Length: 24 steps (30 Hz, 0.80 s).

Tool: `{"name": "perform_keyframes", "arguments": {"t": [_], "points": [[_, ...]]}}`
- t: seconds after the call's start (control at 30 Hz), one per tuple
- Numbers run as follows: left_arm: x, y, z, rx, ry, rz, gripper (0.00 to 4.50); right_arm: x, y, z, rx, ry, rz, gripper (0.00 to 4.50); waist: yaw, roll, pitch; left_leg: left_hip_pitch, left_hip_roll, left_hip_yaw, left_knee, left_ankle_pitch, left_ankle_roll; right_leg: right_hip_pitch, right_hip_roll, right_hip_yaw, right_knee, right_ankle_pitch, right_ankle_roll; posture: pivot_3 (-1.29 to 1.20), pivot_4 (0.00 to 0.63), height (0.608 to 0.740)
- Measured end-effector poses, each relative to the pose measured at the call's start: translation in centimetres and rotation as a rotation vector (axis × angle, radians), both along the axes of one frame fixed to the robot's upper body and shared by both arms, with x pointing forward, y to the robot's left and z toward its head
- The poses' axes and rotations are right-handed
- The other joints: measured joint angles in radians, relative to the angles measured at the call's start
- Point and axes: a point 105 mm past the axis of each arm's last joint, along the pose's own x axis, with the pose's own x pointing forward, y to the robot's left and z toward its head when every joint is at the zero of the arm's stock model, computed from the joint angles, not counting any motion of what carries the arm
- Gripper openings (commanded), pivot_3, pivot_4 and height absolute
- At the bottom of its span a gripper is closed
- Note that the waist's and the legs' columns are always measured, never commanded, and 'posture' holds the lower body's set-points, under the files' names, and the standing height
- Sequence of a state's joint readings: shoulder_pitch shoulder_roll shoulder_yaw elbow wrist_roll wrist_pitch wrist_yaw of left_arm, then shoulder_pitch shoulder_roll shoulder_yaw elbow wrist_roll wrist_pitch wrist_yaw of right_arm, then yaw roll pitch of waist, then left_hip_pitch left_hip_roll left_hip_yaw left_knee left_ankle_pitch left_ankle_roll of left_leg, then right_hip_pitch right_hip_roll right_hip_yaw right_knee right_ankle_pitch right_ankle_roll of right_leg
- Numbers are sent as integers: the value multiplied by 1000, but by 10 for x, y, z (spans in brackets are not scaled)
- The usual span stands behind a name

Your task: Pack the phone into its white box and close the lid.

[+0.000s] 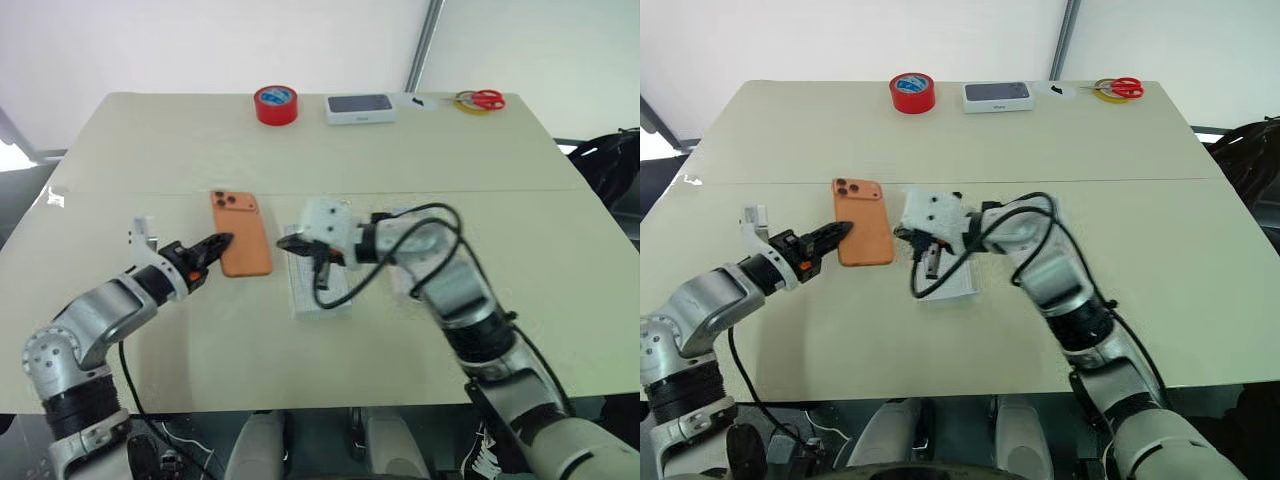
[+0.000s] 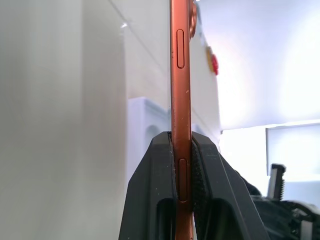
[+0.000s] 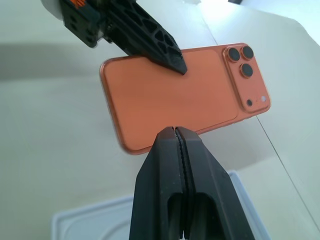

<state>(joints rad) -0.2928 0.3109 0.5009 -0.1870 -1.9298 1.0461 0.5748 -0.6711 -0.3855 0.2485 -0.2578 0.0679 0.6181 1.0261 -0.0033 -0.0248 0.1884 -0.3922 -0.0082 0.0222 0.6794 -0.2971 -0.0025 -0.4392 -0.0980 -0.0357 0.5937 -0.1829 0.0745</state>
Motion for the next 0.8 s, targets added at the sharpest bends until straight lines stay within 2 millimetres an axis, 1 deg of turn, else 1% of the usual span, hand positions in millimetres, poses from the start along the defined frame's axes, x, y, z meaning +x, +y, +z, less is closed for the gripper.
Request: {"name": "perform_keyframes", "arguments": {"t": [0.1,0.2,0.3,0.43,0.6,0.8], "points": [[-1,-32,-4,-5,38,-48,53,2,-34,0,28,76,-64,0,7,0,0,0,0,1,0,0,1,0,1,1,-1,0,0,0,150,740],[-4,-48,-9,-6,72,-71,53,2,-52,-6,7,97,-105,0,6,0,0,1,2,2,0,0,1,0,4,1,-1,-1,-1,0,150,740],[-5,-53,-18,-12,118,-68,53,5,-64,-12,-19,106,-155,0,7,0,1,1,4,2,0,1,0,0,8,1,-1,-1,-1,0,150,740],[-8,-63,-26,33,148,-106,53,9,-69,-13,-19,90,-187,0,13,0,1,1,4,2,2,1,0,1,9,2,-1,-1,-1,0,150,740],[-7,-68,-39,93,186,-115,53,14,-72,-13,-14,76,-213,0,16,0,1,0,4,2,2,1,0,1,9,2,-2,-1,-1,0,150,740],[0,-81,-40,82,183,-129,53,16,-75,-18,-39,64,-221,0,17,0,1,1,4,1,2,1,0,2,9,2,-3,-1,-1,0,150,740]]}}
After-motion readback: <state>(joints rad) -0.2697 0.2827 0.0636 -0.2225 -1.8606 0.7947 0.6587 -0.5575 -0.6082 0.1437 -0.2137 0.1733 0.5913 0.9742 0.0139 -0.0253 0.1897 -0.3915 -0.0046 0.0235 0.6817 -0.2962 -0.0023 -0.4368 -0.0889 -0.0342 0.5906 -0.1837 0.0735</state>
